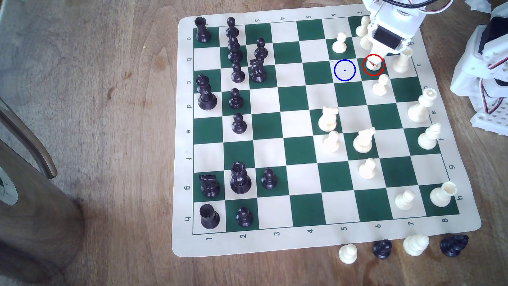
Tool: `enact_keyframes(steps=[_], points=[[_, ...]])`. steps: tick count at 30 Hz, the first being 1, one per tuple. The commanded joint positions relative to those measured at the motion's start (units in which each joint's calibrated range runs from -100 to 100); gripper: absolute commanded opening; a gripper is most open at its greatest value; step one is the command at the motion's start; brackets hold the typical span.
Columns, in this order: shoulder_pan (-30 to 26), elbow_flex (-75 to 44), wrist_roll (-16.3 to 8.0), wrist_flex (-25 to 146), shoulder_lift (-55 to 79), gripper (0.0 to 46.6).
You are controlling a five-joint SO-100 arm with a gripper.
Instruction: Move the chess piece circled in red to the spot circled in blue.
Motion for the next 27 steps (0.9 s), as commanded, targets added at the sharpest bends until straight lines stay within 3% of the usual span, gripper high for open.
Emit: enact_keyframes(steps=[1, 4, 16, 27], points=[[-0.89, -0.39, -0.29, -0.24, -0.46, 0.2], [-1.13, -1.66, -0.39, 0.66, -1.06, 0.2], [-1.36, -24.78, -0.63, 14.83, -3.6, 0.2], [-5.43, -13.27, -0.78, 1.48, -0.21, 0.2]])
